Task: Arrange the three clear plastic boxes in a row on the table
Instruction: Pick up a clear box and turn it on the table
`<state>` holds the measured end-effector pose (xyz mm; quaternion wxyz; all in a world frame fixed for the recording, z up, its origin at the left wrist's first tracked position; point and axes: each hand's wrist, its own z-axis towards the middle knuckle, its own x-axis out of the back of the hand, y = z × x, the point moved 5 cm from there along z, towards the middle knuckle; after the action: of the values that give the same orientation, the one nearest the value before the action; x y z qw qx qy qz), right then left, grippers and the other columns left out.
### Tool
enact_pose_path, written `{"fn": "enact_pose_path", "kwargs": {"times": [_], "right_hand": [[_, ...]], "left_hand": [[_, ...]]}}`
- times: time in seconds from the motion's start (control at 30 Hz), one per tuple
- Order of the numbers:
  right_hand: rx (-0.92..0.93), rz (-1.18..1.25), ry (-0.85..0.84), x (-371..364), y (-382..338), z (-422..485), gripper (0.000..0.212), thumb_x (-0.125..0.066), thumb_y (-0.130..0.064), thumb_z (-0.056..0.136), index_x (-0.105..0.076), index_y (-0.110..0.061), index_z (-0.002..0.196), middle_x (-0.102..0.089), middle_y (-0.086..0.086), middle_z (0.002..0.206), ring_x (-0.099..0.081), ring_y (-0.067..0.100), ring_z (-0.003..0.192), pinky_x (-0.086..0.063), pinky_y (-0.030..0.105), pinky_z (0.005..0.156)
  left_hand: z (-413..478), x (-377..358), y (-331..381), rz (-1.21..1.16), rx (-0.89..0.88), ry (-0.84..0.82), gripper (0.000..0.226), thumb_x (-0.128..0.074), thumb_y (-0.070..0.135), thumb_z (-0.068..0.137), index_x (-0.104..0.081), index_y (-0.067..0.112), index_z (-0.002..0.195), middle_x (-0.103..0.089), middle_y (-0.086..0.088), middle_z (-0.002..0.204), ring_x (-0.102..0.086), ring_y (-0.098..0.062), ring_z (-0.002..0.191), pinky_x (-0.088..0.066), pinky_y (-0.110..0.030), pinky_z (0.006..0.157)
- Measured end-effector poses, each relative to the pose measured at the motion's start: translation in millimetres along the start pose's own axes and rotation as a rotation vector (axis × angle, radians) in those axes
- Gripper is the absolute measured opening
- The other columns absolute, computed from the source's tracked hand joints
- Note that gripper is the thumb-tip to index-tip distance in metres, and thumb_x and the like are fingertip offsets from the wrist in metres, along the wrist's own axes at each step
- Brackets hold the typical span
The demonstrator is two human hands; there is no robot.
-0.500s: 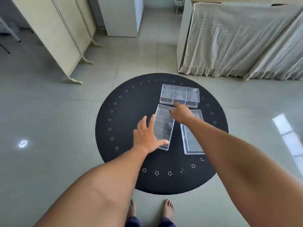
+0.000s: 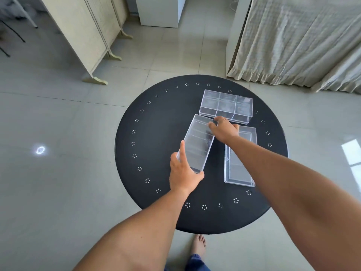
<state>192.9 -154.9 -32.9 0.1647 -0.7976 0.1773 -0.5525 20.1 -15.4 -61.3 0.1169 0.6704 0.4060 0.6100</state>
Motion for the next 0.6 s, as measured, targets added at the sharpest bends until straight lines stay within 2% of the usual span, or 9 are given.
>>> {"fn": "enact_pose_path", "kwargs": {"times": [0.1, 0.2, 0.27, 0.33, 0.4, 0.47, 0.53, 0.6], "right_hand": [[0.019, 0.122, 0.047, 7.5, -9.0, 4.0, 0.052, -0.039, -0.042, 0.093, -0.051, -0.021, 0.139, -0.053, 0.003, 0.141, -0.052, 0.026, 0.126, -0.022, 0.040, 0.112], [0.023, 0.234, 0.045, 19.9, -21.7, 6.1, 0.048, -0.043, -0.046, 0.092, -0.061, -0.023, 0.129, -0.054, 0.002, 0.136, -0.057, 0.027, 0.119, -0.032, 0.043, 0.113], [0.024, 0.318, 0.040, 25.5, -28.1, 7.0, 0.039, -0.044, -0.049, 0.087, -0.071, -0.024, 0.101, -0.060, 0.006, 0.122, -0.061, 0.026, 0.101, -0.042, 0.041, 0.102], [0.027, 0.436, 0.038, 29.0, -33.5, 6.1, 0.036, -0.046, -0.051, 0.082, -0.063, -0.020, 0.073, -0.060, 0.009, 0.102, -0.059, 0.025, 0.082, -0.044, 0.037, 0.085], [0.029, 0.553, 0.003, 27.8, -35.2, 6.2, 0.035, -0.051, -0.051, 0.082, -0.065, -0.019, 0.079, -0.062, 0.008, 0.095, -0.061, 0.025, 0.085, -0.046, 0.035, 0.086], [0.021, 0.630, -0.066, 23.6, -33.8, 6.2, 0.039, -0.058, -0.048, 0.085, -0.072, -0.017, 0.103, -0.068, 0.007, 0.108, -0.062, 0.024, 0.102, -0.046, 0.037, 0.098], [0.027, 0.622, -0.159, 18.9, -31.3, 6.1, 0.043, -0.065, -0.046, 0.084, -0.071, -0.017, 0.115, -0.067, 0.001, 0.115, -0.058, 0.021, 0.111, -0.043, 0.036, 0.101], [0.019, 0.567, -0.260, 13.9, -26.7, 4.8, 0.055, -0.071, -0.041, 0.083, -0.061, -0.019, 0.132, -0.060, -0.002, 0.120, -0.053, 0.018, 0.116, -0.040, 0.037, 0.105]], "left_hand": [[10.2, 16.5, -7.0, -0.106, 0.007, -0.016, 0.118, -0.071, 0.051, 0.058, 0.009, 0.059, 0.145, -0.030, 0.007, 0.138, -0.054, -0.018, 0.115, -0.054, -0.039, 0.085], [29.1, 43.7, -12.0, -0.247, -0.013, 0.029, 0.101, -0.068, 0.051, 0.061, -0.011, 0.058, 0.144, -0.034, 0.007, 0.135, -0.058, -0.015, 0.108, -0.053, -0.037, 0.086], [45.0, 63.5, -14.5, -0.426, 0.027, 0.090, 0.077, -0.064, 0.048, 0.061, -0.037, 0.051, 0.133, -0.041, 0.004, 0.132, -0.056, -0.014, 0.106, -0.050, -0.032, 0.086], [61.9, 81.4, -16.3, -0.613, 0.117, 0.118, 0.050, -0.058, 0.052, 0.060, -0.053, 0.040, 0.108, -0.051, -0.002, 0.127, -0.059, -0.017, 0.101, -0.053, -0.035, 0.081], [77.5, 94.0, -16.7, -0.708, 0.244, 0.045, 0.042, -0.052, 0.061, 0.061, -0.053, 0.034, 0.093, -0.056, -0.002, 0.117, -0.067, -0.025, 0.088, -0.052, -0.033, 0.065], [89.5, 102.4, -18.3, -0.703, 0.360, -0.073, 0.046, -0.048, 0.065, 0.069, -0.055, 0.030, 0.097, -0.055, -0.001, 0.114, -0.070, -0.028, 0.080, -0.050, -0.030, 0.059], [99.5, 105.5, -23.0, -0.675, 0.486, -0.193, 0.057, -0.044, 0.067, 0.075, -0.059, 0.021, 0.106, -0.054, -0.008, 0.116, -0.069, -0.032, 0.083, -0.053, -0.031, 0.059], [105.9, 107.2, -25.8, -0.661, 0.602, -0.295, 0.065, -0.045, 0.071, 0.075, -0.061, 0.016, 0.106, -0.054, -0.017, 0.119, -0.067, -0.037, 0.094, -0.055, -0.035, 0.060]]}}
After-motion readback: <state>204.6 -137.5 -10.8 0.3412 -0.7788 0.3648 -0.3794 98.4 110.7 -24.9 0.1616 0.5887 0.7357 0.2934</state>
